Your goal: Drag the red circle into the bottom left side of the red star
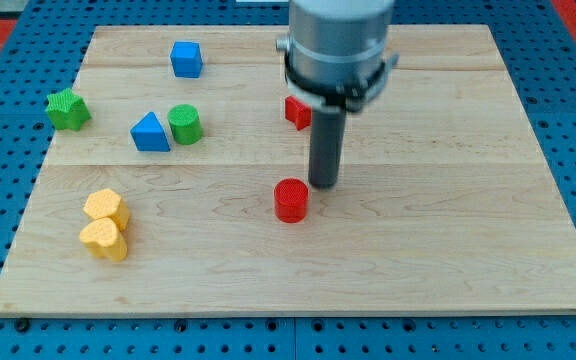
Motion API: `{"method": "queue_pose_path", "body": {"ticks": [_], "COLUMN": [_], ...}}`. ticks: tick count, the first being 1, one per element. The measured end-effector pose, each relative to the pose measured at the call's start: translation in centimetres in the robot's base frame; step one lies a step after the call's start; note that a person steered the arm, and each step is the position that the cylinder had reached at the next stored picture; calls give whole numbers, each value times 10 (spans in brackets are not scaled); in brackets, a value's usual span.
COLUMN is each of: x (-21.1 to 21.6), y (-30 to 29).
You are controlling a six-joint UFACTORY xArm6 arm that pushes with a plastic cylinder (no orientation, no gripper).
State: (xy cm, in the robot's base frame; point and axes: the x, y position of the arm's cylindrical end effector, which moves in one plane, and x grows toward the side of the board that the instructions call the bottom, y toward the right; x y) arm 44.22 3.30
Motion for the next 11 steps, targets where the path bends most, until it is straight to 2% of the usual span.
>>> {"method": "queue_pose_path", "body": {"ticks": [1,2,3,4,5,6,7,8,10,11], "x": [21,82,89,7,-21,27,100,86,-68,-52], "y": [5,24,-64,-67,-62,-92,-83,-29,-9,-2]}}
